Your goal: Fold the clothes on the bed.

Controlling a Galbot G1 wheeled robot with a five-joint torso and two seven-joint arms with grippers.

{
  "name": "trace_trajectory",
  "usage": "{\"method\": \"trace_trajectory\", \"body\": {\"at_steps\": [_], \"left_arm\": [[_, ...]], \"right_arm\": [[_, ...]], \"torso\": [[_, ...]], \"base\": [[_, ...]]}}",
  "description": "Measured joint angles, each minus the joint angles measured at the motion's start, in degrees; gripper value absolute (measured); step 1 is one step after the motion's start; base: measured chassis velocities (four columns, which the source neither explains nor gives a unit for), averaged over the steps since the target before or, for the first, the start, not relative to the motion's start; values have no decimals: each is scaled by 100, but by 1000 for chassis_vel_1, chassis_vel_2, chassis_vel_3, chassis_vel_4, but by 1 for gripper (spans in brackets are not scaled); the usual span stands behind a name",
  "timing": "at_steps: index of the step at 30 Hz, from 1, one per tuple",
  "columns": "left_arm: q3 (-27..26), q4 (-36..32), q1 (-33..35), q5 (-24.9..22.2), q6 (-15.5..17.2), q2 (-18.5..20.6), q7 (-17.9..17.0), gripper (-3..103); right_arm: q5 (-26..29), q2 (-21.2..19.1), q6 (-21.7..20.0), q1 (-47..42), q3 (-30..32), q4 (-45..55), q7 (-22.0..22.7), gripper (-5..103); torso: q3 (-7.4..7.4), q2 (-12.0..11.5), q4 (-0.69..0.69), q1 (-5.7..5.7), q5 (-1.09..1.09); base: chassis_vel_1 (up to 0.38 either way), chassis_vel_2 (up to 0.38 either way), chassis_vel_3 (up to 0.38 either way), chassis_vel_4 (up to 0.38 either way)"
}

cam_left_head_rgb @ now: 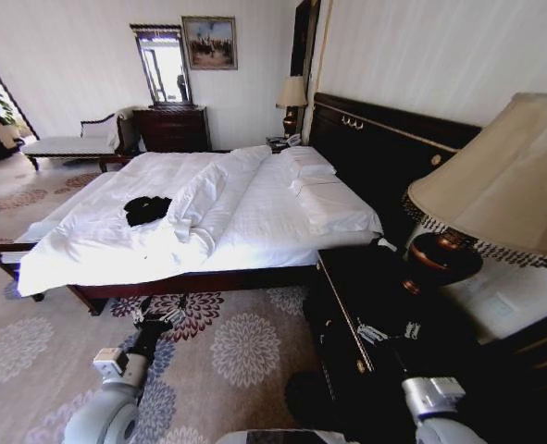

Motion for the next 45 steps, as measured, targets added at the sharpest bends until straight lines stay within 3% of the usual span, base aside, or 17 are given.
{"method": "trace_trajectory", "body": {"at_steps": [20,45], "left_arm": [[151,-18,27,40,6,34,-27,96],[204,-65,113,64,-29,-22,48,101]], "right_arm": [[-19,19,-13,57,-51,-76,32,100],[-63,87,1,44,-23,-76,27,100]], "torso": [[0,0,0,0,0],[0,0,-1,0,-1]], "base": [[-103,104,100,-112],[-116,117,118,-123]]}}
